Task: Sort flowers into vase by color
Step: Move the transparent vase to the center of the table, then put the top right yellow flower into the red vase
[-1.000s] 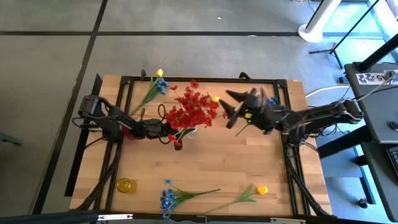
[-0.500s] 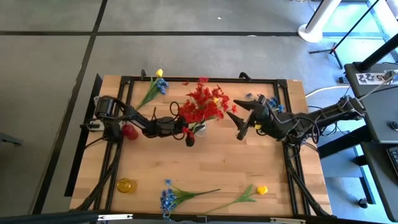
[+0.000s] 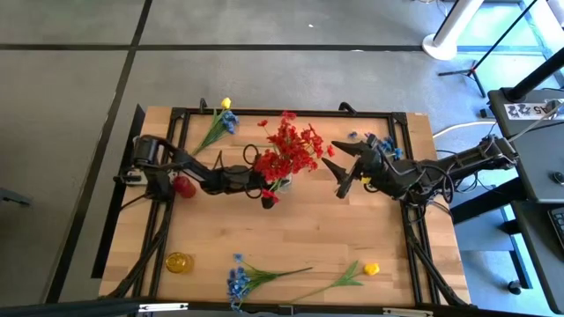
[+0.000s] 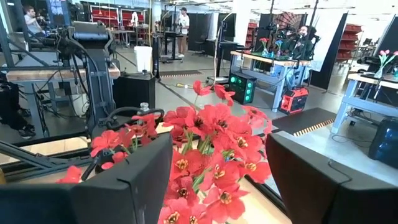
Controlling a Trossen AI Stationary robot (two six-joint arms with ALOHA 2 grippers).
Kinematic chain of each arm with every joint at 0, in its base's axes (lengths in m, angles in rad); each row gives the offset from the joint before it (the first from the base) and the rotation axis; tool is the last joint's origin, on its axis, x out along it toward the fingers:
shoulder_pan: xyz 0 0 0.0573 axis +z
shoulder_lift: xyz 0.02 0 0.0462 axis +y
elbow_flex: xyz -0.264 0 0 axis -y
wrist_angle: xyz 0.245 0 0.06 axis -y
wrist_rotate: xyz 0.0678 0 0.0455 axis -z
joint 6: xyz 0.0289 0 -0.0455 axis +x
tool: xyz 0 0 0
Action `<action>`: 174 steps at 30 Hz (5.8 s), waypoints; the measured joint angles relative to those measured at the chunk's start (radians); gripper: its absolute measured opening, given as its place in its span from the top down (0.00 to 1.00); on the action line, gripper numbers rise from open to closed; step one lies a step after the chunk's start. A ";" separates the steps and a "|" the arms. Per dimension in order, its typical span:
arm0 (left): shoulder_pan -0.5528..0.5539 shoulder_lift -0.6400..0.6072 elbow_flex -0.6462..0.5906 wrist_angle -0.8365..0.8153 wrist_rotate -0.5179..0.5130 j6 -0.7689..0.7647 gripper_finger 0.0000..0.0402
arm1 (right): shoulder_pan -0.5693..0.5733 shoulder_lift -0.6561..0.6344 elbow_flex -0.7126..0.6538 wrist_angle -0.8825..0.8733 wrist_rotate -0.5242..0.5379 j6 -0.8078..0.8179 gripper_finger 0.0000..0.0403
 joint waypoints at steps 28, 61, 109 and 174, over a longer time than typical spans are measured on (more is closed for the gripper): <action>-0.005 -0.143 -0.001 -0.289 0.045 -0.076 0.51 | 0.001 0.000 0.000 -0.180 -0.028 0.075 0.36; 0.202 -0.599 -0.003 -1.176 -0.021 -0.062 0.49 | 0.120 -0.074 0.002 -0.194 0.018 0.001 0.36; 0.661 -0.117 0.174 -1.190 0.272 0.110 0.54 | 0.314 -0.076 0.001 -0.312 -0.010 0.158 0.36; -0.144 -0.136 0.169 -1.252 -0.278 -0.747 0.54 | 0.314 -0.017 0.001 -0.335 -0.024 0.181 0.36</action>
